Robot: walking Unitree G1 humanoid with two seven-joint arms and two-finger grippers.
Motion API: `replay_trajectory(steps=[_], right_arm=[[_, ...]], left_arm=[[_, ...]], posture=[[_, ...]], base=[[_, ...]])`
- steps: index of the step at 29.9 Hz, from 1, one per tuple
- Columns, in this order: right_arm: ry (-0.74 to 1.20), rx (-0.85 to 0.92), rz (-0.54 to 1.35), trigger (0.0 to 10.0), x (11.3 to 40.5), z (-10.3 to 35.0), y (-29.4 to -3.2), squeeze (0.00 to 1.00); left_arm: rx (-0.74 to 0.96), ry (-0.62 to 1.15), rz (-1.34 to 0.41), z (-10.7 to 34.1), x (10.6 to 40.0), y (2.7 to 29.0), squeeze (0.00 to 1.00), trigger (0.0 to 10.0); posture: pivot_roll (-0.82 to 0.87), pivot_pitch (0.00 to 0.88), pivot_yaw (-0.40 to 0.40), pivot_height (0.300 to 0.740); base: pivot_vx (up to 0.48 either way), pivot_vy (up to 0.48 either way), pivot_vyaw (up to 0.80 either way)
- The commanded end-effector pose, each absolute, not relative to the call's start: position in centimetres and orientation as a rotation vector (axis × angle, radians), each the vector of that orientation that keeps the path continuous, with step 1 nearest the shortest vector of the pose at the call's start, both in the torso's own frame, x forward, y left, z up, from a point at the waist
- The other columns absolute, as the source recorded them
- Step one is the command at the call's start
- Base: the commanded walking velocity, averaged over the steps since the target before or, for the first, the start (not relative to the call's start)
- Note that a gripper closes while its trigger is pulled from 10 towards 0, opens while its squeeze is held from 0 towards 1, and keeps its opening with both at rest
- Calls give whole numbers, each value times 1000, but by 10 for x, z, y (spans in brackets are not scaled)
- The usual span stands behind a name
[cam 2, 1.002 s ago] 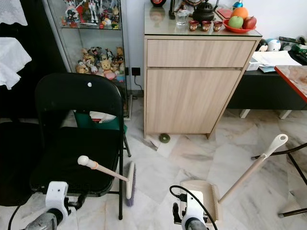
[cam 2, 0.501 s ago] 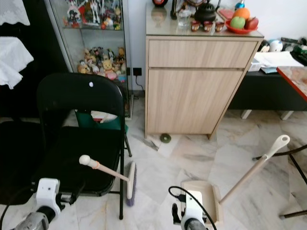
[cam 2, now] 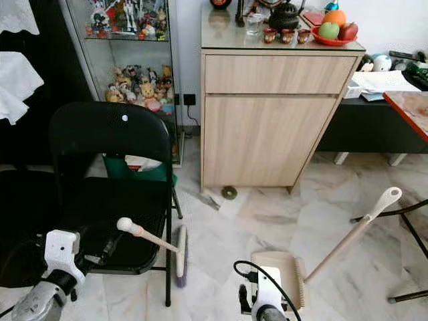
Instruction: Sweep floor
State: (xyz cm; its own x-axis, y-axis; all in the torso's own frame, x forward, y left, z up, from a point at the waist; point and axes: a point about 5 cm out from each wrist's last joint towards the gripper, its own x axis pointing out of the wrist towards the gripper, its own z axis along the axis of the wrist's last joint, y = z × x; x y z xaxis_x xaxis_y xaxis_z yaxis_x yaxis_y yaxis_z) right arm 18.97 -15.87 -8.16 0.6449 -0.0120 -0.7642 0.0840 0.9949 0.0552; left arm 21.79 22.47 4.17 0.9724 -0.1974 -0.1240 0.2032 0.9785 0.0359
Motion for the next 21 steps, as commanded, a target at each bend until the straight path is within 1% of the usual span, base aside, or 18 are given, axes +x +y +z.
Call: replay_trajectory(steps=[1, 4, 6, 7, 8, 15, 18, 21], right_arm=[[878, 86, -60, 10000, 188, -82, -160, 0], [879, 85, -60, 10000, 188, -83, -161, 0], [880, 84, -59, 10000, 188, -83, -161, 0], [880, 84, -58, 10000, 188, -83, -161, 0], [881, 84, -57, 10000, 188, -83, -161, 0], [880, 86, -58, 10000, 188, -83, -160, 0], [882, 86, -60, 10000, 188, -83, -160, 0], [883, 85, -55, 10000, 188, -83, -159, 0]], left_arm=[[96, 154, -223, 42, 214, 223, 1000, 10000], [122, 209, -238, 38, 209, 224, 1000, 10000], [184, 274, -248, 32, 206, 224, 1000, 10000], [208, 293, -250, 30, 206, 225, 847, 10000], [231, 302, -250, 29, 206, 225, 0, 10000], [221, 339, -283, 26, 204, 224, 0, 10000], [181, 346, -295, 29, 202, 225, 0, 10000], [105, 345, -292, 31, 202, 227, 0, 10000]], posture=[[-5, 18, -49, 740], [-5, 18, -49, 740], [1, 25, -50, 740], [1, 25, -50, 740], [1, 25, -50, 740], [-3, 31, -48, 740], [-3, 31, -48, 740], [4, 34, -50, 740]], base=[[0, 0, 0], [0, 0, 0], [0, 0, 0], [0, 0, 0], [0, 0, 0], [0, 0, 0], [0, 0, 0], [0, 0, 0]])
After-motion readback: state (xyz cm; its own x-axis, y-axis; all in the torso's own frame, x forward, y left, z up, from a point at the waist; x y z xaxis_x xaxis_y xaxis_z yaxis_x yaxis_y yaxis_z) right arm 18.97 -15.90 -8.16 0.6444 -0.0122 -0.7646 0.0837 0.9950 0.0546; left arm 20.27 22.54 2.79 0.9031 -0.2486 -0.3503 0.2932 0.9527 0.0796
